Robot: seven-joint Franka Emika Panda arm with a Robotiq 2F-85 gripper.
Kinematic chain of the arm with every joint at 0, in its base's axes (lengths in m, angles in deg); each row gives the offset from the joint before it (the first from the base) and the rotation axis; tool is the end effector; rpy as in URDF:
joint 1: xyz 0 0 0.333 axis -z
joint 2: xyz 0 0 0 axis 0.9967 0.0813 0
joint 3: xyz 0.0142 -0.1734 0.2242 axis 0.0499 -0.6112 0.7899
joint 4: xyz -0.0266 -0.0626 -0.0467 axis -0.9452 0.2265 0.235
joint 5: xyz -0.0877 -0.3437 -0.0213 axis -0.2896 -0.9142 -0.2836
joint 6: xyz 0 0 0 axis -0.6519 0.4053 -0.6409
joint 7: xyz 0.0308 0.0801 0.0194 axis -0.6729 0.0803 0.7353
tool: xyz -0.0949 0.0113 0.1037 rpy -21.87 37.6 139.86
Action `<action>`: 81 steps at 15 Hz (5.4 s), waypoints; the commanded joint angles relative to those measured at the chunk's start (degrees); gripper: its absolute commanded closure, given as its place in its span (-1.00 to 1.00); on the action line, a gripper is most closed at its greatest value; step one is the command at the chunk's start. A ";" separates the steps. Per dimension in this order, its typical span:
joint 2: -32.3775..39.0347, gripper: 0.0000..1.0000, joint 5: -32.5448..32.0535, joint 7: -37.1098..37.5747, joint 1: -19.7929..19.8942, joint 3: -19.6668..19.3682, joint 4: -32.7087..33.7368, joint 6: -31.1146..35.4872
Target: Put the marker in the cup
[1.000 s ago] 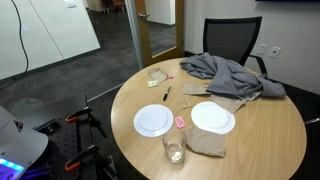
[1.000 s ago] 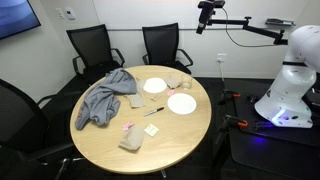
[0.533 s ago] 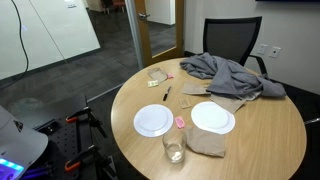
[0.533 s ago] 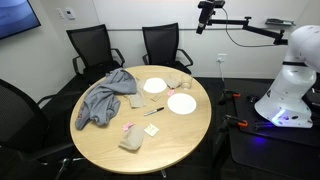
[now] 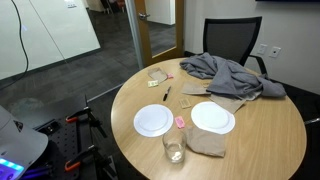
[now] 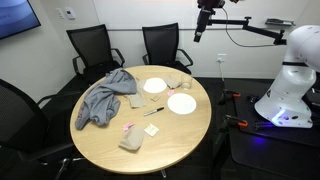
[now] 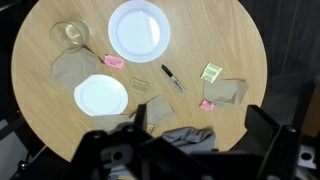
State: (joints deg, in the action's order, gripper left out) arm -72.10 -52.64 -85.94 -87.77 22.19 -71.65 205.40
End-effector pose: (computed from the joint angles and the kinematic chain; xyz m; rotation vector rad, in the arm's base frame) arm 0.3765 0.0185 0.4613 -3.0667 -0.0923 -0.3149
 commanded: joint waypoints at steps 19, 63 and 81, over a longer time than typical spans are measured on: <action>41.81 -1.00 -7.66 -18.26 -3.77 2.66 10.15 30.13; 79.52 -1.00 -15.31 -16.46 -2.45 4.84 39.70 28.16; 83.18 0.23 -15.90 -16.07 -2.33 3.22 43.20 25.61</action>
State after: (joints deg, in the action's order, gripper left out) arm 10.64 -67.38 -102.74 -90.25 25.54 -29.79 233.57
